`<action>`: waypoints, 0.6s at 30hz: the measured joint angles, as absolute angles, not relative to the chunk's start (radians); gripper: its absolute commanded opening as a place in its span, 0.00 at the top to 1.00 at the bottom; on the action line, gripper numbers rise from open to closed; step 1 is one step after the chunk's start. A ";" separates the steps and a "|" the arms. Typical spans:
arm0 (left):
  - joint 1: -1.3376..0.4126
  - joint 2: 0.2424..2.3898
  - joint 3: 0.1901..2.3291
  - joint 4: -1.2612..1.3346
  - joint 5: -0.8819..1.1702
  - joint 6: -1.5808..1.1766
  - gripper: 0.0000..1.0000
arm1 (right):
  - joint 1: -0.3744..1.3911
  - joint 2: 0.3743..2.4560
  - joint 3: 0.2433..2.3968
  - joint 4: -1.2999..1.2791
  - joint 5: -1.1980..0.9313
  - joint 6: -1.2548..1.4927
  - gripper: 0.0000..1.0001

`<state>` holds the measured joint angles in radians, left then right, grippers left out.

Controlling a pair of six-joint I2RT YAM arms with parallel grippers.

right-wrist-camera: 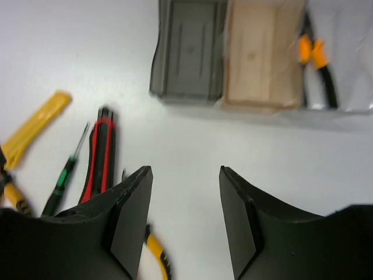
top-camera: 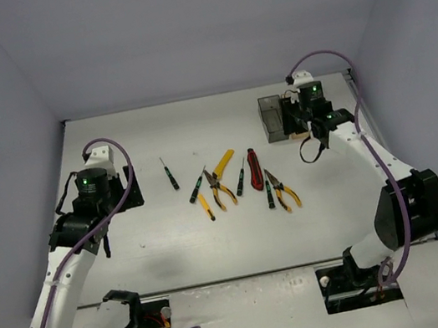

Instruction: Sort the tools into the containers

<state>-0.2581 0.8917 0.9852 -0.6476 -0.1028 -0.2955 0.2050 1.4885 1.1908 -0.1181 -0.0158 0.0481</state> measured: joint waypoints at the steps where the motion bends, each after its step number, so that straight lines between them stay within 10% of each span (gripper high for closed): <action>1: -0.256 0.892 0.985 -0.648 -0.101 -0.295 0.19 | 0.216 1.470 1.143 -0.120 -0.021 0.061 0.53; 18: -0.252 0.897 0.975 -0.647 -0.078 -0.296 0.19 | 0.375 1.454 0.870 -0.128 -0.061 0.131 0.49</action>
<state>-0.2520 0.8967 0.9751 -0.6465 -0.0780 -0.2958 0.3748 1.4539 0.8702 -0.1282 -0.0612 0.1313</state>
